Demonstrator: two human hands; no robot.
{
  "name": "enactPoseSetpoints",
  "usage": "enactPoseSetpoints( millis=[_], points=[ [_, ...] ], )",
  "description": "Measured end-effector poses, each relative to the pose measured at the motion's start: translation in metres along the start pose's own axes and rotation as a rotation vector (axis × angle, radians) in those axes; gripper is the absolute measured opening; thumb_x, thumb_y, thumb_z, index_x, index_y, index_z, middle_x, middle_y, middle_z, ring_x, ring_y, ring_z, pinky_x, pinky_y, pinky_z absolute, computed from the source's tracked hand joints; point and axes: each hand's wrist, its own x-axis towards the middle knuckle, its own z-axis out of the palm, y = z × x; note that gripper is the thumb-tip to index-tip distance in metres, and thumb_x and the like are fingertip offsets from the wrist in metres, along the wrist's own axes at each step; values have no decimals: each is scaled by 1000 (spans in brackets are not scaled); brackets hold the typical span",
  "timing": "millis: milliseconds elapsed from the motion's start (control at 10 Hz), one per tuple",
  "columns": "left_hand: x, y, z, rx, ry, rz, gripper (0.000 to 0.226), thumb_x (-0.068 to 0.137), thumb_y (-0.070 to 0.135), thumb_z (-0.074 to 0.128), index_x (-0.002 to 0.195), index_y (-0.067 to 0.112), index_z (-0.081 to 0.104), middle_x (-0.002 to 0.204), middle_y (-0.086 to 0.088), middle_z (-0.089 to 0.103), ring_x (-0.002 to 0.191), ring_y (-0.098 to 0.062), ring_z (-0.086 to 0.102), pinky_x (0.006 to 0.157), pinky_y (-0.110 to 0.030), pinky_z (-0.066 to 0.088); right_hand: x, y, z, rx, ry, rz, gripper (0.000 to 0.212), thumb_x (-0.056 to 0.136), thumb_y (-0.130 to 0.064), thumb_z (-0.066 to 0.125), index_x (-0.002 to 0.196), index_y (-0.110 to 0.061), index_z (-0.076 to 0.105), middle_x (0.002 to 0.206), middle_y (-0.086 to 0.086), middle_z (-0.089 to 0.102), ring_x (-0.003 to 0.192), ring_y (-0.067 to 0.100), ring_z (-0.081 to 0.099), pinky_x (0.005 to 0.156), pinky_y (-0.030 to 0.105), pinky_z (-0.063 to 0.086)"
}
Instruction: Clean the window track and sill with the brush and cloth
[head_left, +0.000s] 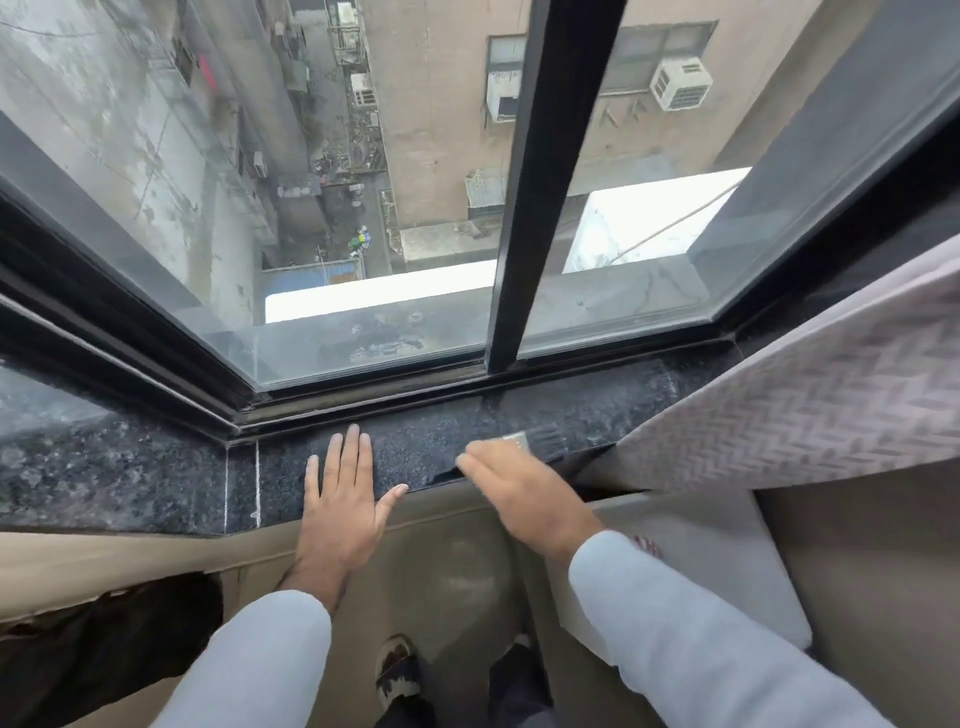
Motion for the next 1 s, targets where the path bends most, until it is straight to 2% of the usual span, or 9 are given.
enactPoseSetpoints(
  millis=[100,200,300,400,600,700,800,900,1000],
  points=[
    [0,0,3,-21,12,9,97,94,72,7,164,6,18,174,-9,11,161,-28,12,130,-57,13,-87,6,17,-64,35,236,28,100,-7,55,125,-6,66,122,12,72,113,29,69,103,37,54],
    [0,1,4,-34,12,5,97,94,72,7,164,7,16,175,-9,9,162,-27,9,130,-56,10,-155,40,14,-72,24,675,29,98,-4,52,121,-3,69,117,17,73,109,38,72,100,44,55],
    [2,2,7,-47,22,-6,97,94,73,8,164,7,15,175,-8,9,162,-27,7,130,-56,8,-232,83,6,-106,-207,1193,42,93,7,53,134,0,60,133,23,63,123,43,62,105,52,51],
    [4,1,8,-46,19,-7,96,95,73,9,164,7,15,175,-9,10,162,-27,7,130,-56,8,-248,102,13,-131,-251,1265,43,91,12,50,132,5,59,133,29,62,121,46,61,101,57,51],
    [5,-1,11,-17,-46,-26,99,93,78,6,165,9,7,175,-7,2,162,-26,0,130,-55,4,-232,115,33,-32,-258,1391,46,90,11,52,135,3,57,139,28,54,127,45,55,104,51,45],
    [5,4,3,8,-72,-27,103,90,79,2,165,9,7,176,-7,2,162,-27,1,130,-56,6,-214,96,25,-1,-165,1352,45,88,8,57,132,1,57,141,24,54,132,43,52,107,49,43],
    [3,5,-7,12,-86,-19,109,85,82,-4,165,8,10,175,-8,5,162,-28,5,129,-55,9,-194,76,11,-22,-172,1127,49,89,2,59,137,-4,54,147,18,53,139,37,48,112,46,42],
    [3,13,-37,-13,-19,64,119,84,82,-18,161,2,25,173,-13,17,160,-32,14,129,-53,19,-136,54,-22,-118,-54,741,60,97,-11,55,154,-2,38,166,17,36,157,33,31,125,46,35],
    [8,15,-56,23,84,170,109,93,76,-9,158,-2,31,171,-17,22,160,-33,19,129,-52,22,-101,50,-49,-193,17,614,77,101,-32,52,162,-1,16,173,20,14,162,31,10,131,46,22]
  ],
)
